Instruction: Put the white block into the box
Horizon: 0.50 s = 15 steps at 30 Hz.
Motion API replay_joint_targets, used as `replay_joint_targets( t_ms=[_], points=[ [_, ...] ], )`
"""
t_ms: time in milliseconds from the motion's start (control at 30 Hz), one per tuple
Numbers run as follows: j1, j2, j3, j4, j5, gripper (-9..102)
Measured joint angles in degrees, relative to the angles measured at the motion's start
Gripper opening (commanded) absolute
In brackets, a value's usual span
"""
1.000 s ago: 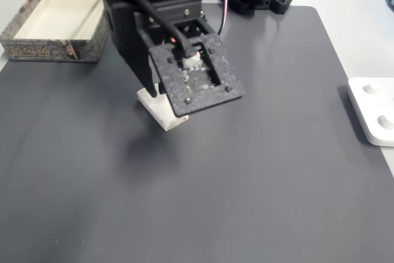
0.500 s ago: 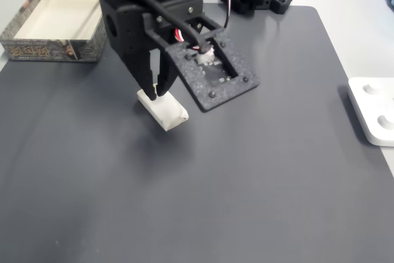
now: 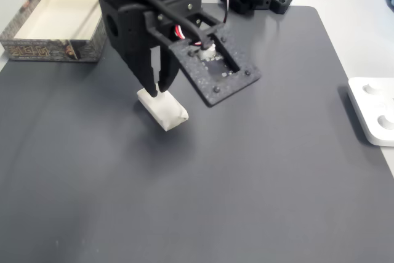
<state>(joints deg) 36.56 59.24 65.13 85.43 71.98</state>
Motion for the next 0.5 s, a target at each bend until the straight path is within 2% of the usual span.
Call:
replay_joint_targets(
  t_ms=[200,500],
  points=[
    [0.79,0.0,0.0,0.0,1.67,16],
    [1.05,0.0,0.0,-0.26,1.67,19]
  ],
)
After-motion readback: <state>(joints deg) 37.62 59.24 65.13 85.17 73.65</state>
